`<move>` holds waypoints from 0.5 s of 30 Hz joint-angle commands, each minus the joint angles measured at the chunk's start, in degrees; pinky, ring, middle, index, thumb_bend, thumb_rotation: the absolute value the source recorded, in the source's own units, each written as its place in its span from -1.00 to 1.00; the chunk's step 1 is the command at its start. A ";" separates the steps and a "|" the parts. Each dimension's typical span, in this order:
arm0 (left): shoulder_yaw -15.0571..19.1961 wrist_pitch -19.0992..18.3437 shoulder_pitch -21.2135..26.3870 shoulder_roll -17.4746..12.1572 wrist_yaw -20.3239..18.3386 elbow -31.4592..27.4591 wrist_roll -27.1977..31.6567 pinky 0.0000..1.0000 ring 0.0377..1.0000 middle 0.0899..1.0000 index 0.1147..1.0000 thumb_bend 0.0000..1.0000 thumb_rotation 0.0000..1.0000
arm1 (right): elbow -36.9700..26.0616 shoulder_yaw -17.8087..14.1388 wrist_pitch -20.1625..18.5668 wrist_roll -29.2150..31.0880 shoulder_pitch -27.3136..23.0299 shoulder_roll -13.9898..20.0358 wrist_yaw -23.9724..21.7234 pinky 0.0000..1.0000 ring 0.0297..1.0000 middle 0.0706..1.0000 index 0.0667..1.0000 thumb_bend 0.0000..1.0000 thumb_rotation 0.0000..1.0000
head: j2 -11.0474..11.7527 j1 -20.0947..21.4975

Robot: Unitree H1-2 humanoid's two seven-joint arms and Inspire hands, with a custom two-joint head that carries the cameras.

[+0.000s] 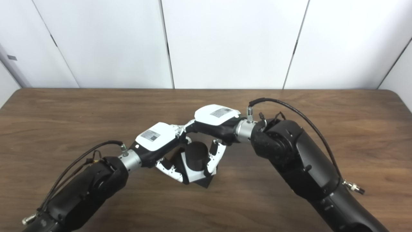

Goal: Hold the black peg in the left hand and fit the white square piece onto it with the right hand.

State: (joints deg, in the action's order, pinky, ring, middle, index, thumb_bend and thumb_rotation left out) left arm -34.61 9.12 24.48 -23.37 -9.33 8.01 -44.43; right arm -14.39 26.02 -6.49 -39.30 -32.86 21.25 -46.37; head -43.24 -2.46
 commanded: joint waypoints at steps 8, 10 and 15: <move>-3.10 -0.77 -2.66 0.29 -4.53 2.83 -3.69 0.72 0.79 0.81 -0.15 0.04 -0.85 | -2.22 -7.57 -0.44 2.40 -2.04 3.47 3.21 0.52 0.62 0.61 0.48 0.73 -0.64 | 0.31 0.44; -3.10 -0.74 -2.67 0.22 -4.36 2.80 -3.89 0.70 0.79 0.80 -0.15 0.04 -0.85 | -2.56 -9.86 -0.79 3.31 -1.41 4.17 4.21 0.45 0.60 0.60 0.45 0.65 -0.68 | 0.31 0.40; -3.10 -1.00 -2.75 0.00 -4.82 2.28 -3.98 0.70 0.79 0.80 -0.15 0.04 -0.85 | -2.66 -14.04 -0.81 5.67 0.35 5.02 6.91 0.28 0.53 0.56 0.41 0.53 -0.75 | 0.29 0.54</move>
State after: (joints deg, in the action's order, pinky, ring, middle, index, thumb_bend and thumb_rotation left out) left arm -34.60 9.16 24.48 -23.35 -9.27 8.01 -44.59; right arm -15.49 13.00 -7.30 -34.70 -30.92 25.58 -41.51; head -42.89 -1.85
